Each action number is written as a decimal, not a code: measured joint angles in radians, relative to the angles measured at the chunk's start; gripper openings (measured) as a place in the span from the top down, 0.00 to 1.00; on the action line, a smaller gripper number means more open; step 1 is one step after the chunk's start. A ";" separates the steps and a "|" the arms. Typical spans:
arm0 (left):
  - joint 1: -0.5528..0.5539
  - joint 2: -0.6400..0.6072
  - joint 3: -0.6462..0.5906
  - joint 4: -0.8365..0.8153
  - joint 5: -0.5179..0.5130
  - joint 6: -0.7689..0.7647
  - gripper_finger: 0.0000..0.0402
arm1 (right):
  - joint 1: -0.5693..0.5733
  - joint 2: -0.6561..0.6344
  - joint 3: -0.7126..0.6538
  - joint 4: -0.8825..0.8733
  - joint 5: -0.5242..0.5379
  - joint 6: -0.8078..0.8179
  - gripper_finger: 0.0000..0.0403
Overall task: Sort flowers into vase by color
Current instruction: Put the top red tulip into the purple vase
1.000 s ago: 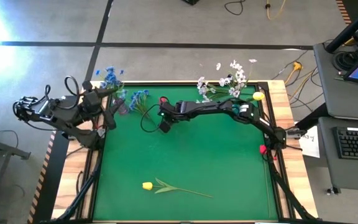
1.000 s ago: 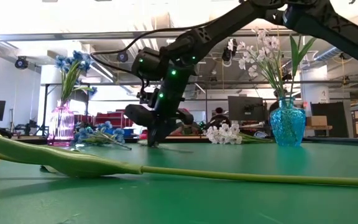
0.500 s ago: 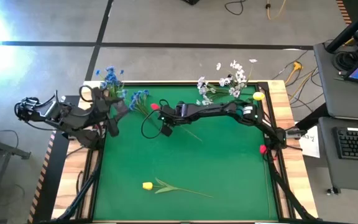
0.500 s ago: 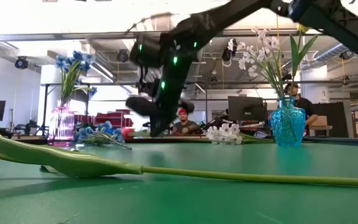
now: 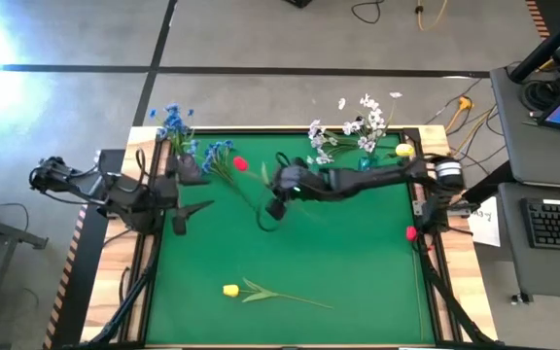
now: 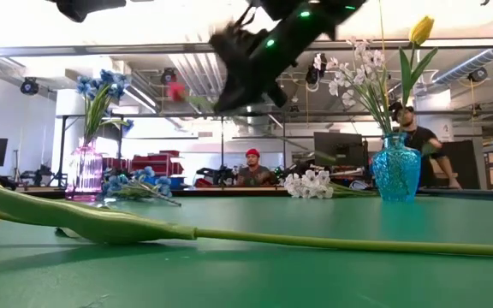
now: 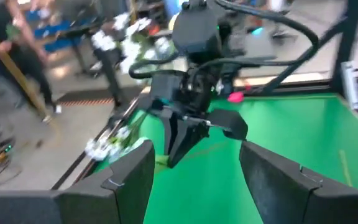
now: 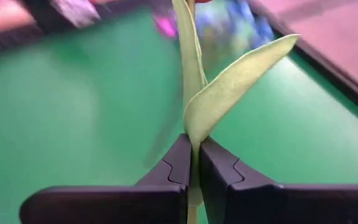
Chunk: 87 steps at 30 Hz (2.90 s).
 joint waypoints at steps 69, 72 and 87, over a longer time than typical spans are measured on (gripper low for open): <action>0.141 0.287 -0.321 1.088 -0.072 0.235 1.00 | 0.086 0.030 -0.153 0.893 -0.229 -0.304 0.52; 0.140 0.201 -0.317 1.002 -0.227 0.265 1.00 | 0.076 0.013 -0.153 0.821 -0.228 -0.273 0.47; 0.195 0.132 0.361 -0.514 -0.726 -0.301 1.00 | 0.065 -0.001 -0.153 0.705 -0.150 -0.247 0.40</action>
